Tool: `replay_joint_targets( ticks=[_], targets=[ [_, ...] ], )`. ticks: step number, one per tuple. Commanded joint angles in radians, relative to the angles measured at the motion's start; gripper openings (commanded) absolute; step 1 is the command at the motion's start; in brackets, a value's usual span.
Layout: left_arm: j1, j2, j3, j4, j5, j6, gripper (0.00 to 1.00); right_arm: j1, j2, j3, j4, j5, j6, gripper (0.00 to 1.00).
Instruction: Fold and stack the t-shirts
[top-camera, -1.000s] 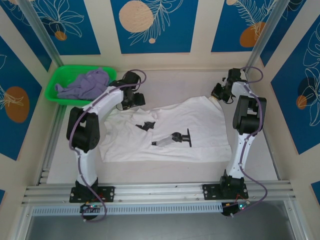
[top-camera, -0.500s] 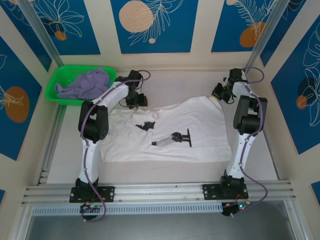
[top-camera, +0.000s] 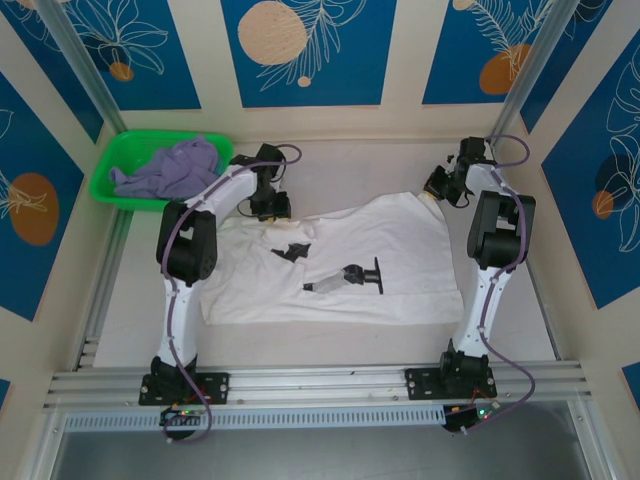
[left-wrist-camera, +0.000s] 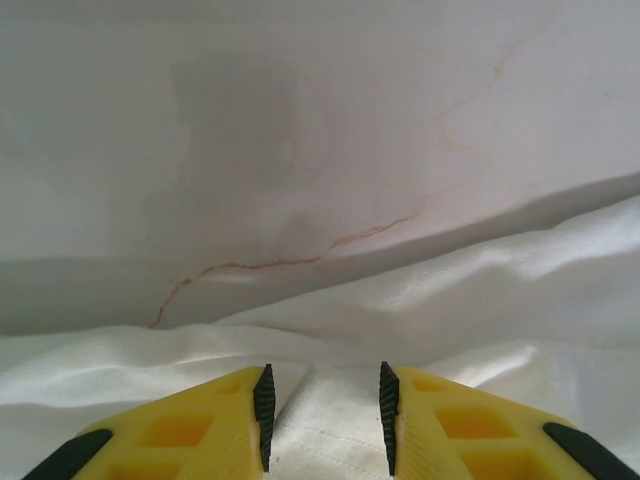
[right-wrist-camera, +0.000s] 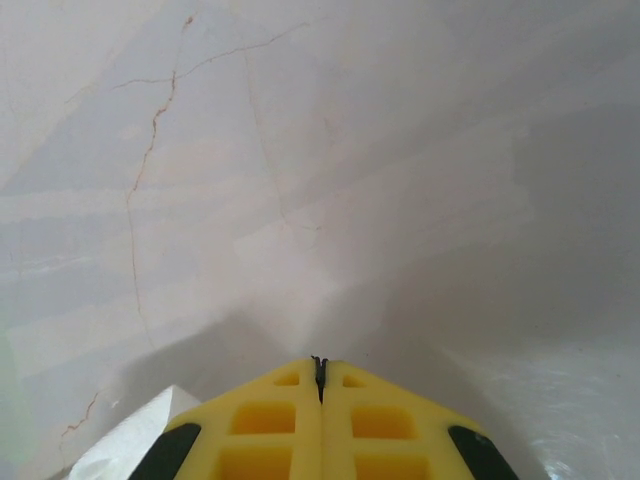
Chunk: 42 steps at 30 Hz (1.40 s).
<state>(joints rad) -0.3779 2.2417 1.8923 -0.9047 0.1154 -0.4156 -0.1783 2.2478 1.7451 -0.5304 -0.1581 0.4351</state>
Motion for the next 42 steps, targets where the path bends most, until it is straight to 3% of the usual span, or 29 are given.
replay_joint_targets(
  ticks=[1,10,15,24,31,42],
  targets=[
    [0.011,0.015,-0.017,-0.001,0.016,0.009,0.33,-0.005,-0.059,-0.014,0.003,-0.026,0.010,0.00],
    [0.011,0.013,-0.022,0.026,0.044,0.005,0.19,-0.006,-0.059,-0.013,0.004,-0.028,0.010,0.00],
    [0.011,0.000,-0.034,0.049,0.063,0.000,0.00,-0.006,-0.058,-0.013,0.003,-0.028,0.010,0.00],
    [0.011,-0.091,-0.084,0.139,0.007,0.012,0.00,-0.009,-0.066,-0.017,0.006,-0.031,0.015,0.00],
    [0.010,-0.200,-0.151,0.338,-0.122,0.082,0.00,-0.027,-0.098,-0.062,0.049,-0.037,0.053,0.00],
    [0.048,-0.090,0.011,0.567,-0.240,0.219,0.00,-0.060,-0.156,-0.128,0.117,-0.002,0.131,0.00]
  ],
)
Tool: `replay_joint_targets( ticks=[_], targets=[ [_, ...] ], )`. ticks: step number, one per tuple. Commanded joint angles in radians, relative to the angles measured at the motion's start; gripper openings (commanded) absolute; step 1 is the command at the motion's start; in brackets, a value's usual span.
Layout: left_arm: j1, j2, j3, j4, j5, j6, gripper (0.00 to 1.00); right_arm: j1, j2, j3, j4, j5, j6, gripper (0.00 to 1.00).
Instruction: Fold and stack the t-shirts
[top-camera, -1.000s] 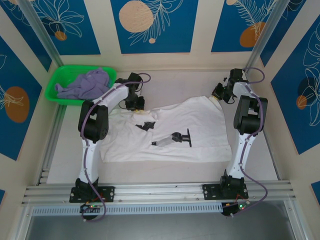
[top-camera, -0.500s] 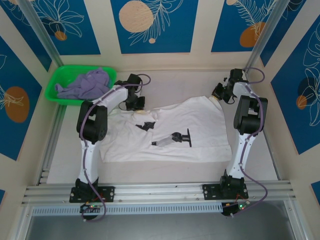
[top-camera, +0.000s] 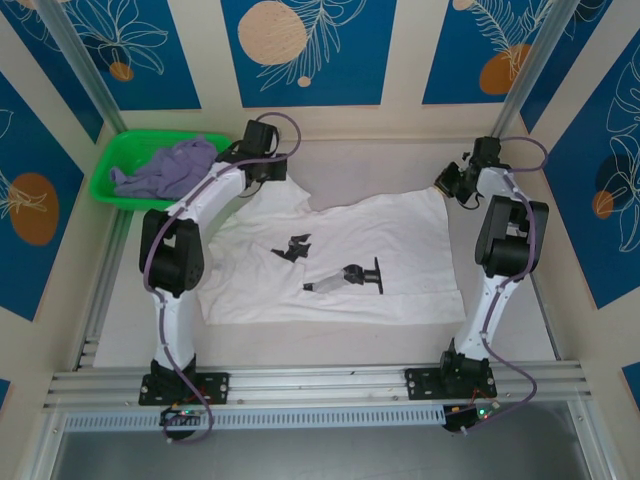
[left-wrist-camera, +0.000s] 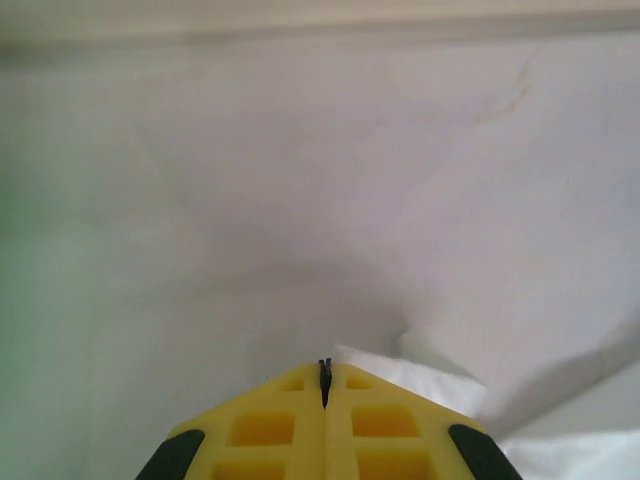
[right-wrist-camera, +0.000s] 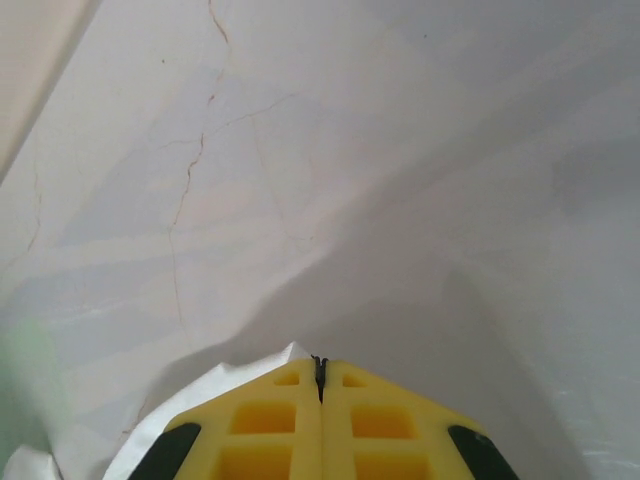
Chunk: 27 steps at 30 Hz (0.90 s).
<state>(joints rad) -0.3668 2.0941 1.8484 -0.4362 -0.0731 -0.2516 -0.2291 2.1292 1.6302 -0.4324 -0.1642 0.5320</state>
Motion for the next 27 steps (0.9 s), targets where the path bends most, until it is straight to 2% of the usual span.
replay_joint_targets(
  ticks=[1,7,12,16,21,27],
  targets=[
    [0.045,0.076,0.070,0.114,-0.055,0.061,0.00,-0.012,-0.038,-0.014,0.022,0.011,0.039,0.00],
    [0.090,0.176,0.159,0.164,-0.034,0.083,0.00,-0.032,-0.068,-0.043,0.035,0.032,0.050,0.00],
    [0.104,0.250,0.262,0.109,-0.008,0.090,0.00,-0.037,-0.101,-0.083,0.057,0.012,0.050,0.00],
    [0.105,0.245,0.268,0.084,0.018,0.108,0.00,-0.036,-0.118,-0.104,0.061,-0.016,0.051,0.00],
    [0.105,0.117,0.101,0.155,0.078,0.112,0.00,-0.036,-0.192,-0.173,0.063,-0.035,0.052,0.00],
    [0.103,-0.129,-0.255,0.267,0.125,0.111,0.00,-0.038,-0.322,-0.291,0.049,-0.030,0.070,0.00]
  ],
)
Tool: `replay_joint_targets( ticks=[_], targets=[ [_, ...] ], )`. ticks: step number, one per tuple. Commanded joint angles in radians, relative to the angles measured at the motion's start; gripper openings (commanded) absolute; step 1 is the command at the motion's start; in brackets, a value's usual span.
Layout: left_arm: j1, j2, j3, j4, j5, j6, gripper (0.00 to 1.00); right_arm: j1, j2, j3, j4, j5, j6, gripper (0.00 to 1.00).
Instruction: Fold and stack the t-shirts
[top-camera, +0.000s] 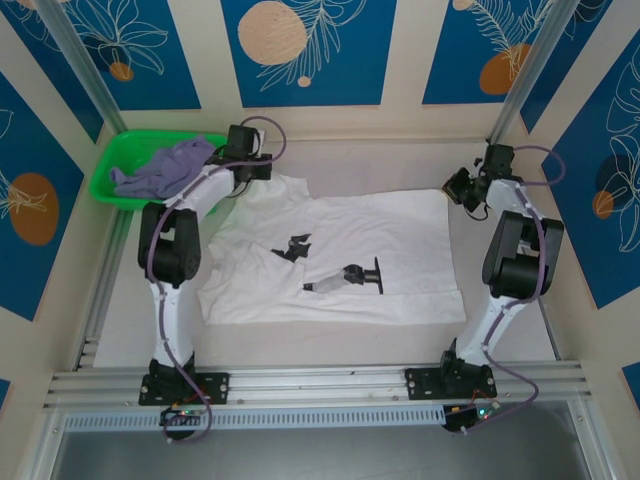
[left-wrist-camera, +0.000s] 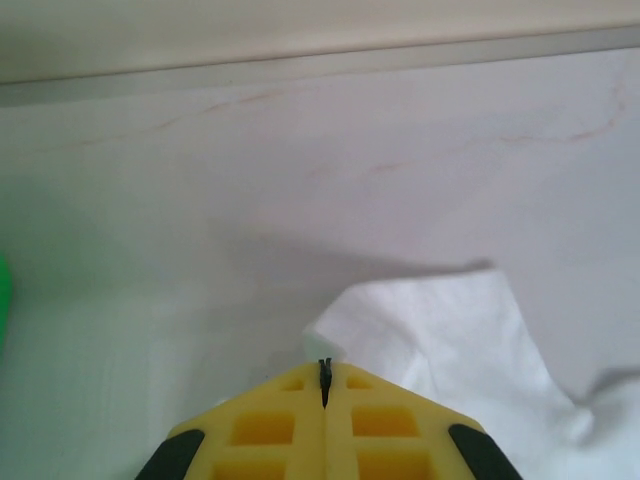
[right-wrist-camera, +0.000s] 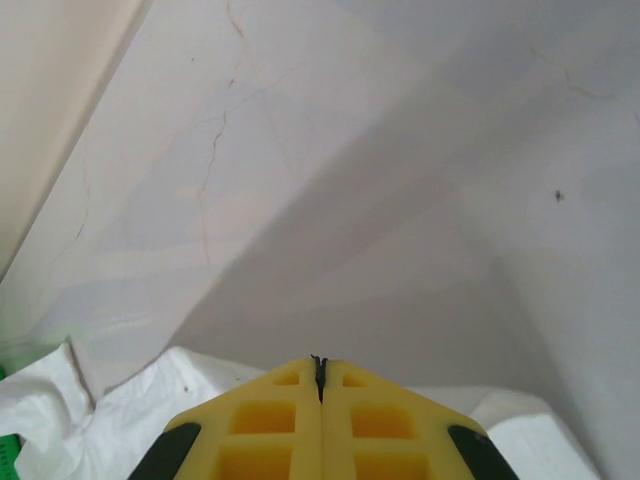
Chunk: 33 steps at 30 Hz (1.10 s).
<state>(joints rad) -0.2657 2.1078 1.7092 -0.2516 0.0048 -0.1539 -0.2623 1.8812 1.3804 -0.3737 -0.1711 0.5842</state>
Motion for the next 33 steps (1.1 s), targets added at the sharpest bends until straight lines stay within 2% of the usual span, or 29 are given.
replay_joint_targets(
  ticks=[1,5,9,14,18,29,31,32,33],
  targets=[
    [0.003,-0.187,-0.179,0.100,0.036,0.015,0.00,-0.003,-0.096,-0.069,-0.011,-0.017,0.024,0.00],
    [-0.001,-0.331,-0.379,0.134,-0.049,0.023,0.00,-0.022,-0.172,-0.175,-0.009,0.013,0.071,0.00],
    [-0.002,-0.445,-0.522,0.162,-0.083,-0.037,0.00,-0.062,-0.221,-0.273,0.030,0.002,0.135,0.00],
    [-0.001,-0.573,-0.688,0.183,-0.179,-0.145,0.00,-0.092,-0.233,-0.320,0.049,0.018,0.167,0.00],
    [-0.003,-0.644,-0.770,0.173,-0.158,-0.213,0.00,-0.117,-0.231,-0.344,0.073,-0.007,0.196,0.00],
    [-0.003,-0.873,-1.021,0.116,-0.203,-0.348,0.00,-0.131,-0.238,-0.408,0.108,-0.027,0.250,0.00],
    [-0.003,-0.937,-1.076,0.113,-0.213,-0.374,0.04,-0.140,-0.237,-0.417,0.105,-0.030,0.258,0.01],
    [-0.003,-0.968,-1.091,0.095,-0.239,-0.394,0.14,-0.147,-0.238,-0.423,0.107,-0.035,0.269,0.04],
    [-0.003,-1.006,-1.105,0.063,-0.290,-0.426,0.30,-0.155,-0.240,-0.435,0.113,-0.040,0.283,0.09]
  ],
)
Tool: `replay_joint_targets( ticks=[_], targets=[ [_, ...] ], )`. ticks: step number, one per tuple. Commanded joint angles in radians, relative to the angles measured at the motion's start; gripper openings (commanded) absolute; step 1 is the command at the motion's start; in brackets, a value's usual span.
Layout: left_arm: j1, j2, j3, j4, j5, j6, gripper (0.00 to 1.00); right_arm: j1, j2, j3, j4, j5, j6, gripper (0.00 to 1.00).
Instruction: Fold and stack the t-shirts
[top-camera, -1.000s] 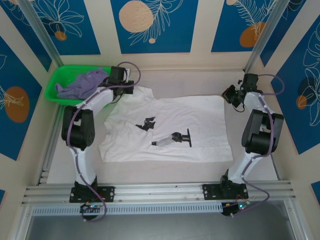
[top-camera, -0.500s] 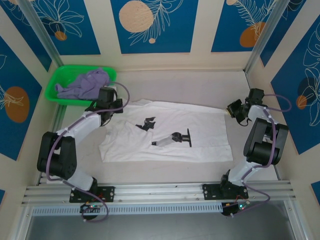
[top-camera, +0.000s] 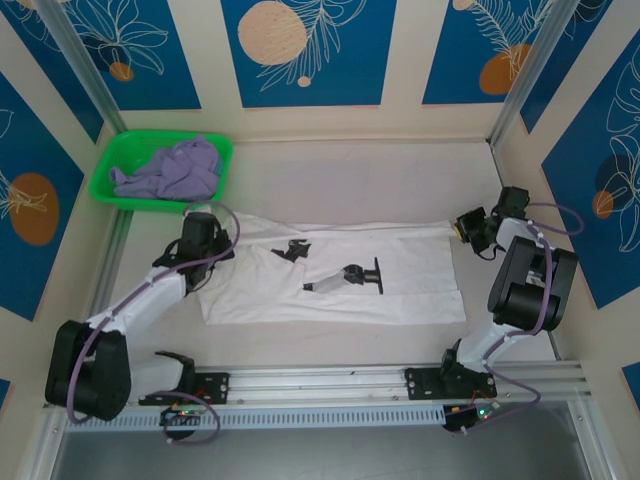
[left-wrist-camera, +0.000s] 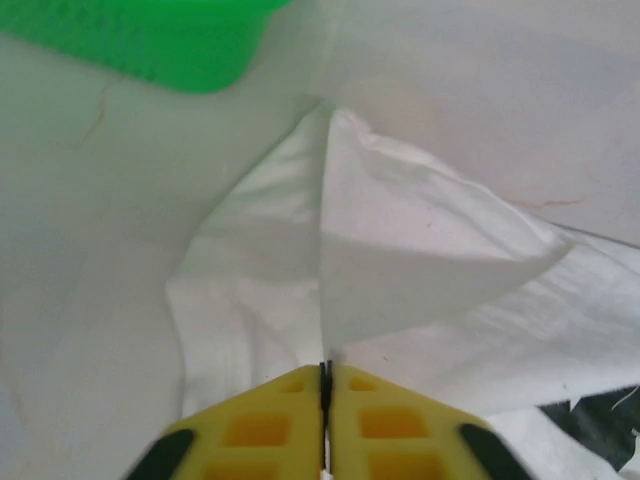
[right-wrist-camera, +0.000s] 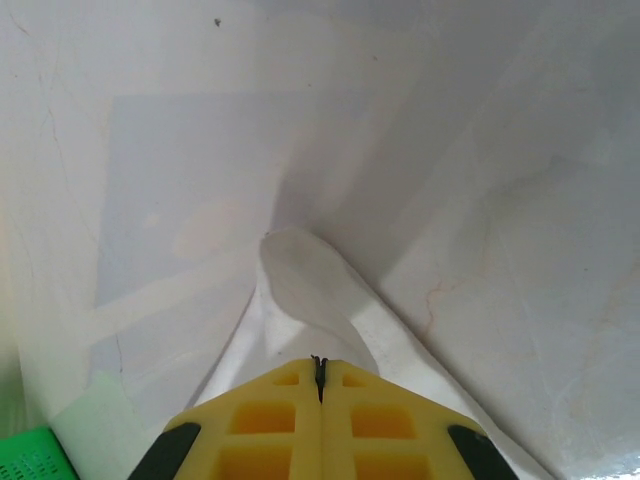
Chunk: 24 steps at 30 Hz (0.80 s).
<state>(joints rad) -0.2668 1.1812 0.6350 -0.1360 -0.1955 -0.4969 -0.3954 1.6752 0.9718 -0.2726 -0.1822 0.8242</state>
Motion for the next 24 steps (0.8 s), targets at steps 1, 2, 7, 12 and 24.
replay_joint_targets(
  ticks=[1,2,7,12,24],
  targets=[
    [-0.002,-0.124,-0.043,-0.082,-0.145,-0.111,0.33,-0.033,-0.044,-0.043,0.020,-0.034,0.068,0.16],
    [-0.001,-0.166,-0.054,-0.108,-0.193,-0.140,0.37,-0.046,-0.054,-0.066,0.033,-0.043,0.092,0.22],
    [0.000,-0.302,-0.053,-0.140,-0.264,-0.201,0.58,-0.095,-0.156,-0.183,0.131,-0.064,0.182,0.39],
    [-0.002,-0.141,0.082,-0.091,-0.055,-0.111,0.61,-0.080,-0.264,-0.248,0.184,-0.060,0.196,0.47],
    [-0.057,0.613,0.694,-0.368,0.099,0.002,0.42,0.242,0.119,0.178,-0.122,0.006,-0.071,0.28]
  ],
)
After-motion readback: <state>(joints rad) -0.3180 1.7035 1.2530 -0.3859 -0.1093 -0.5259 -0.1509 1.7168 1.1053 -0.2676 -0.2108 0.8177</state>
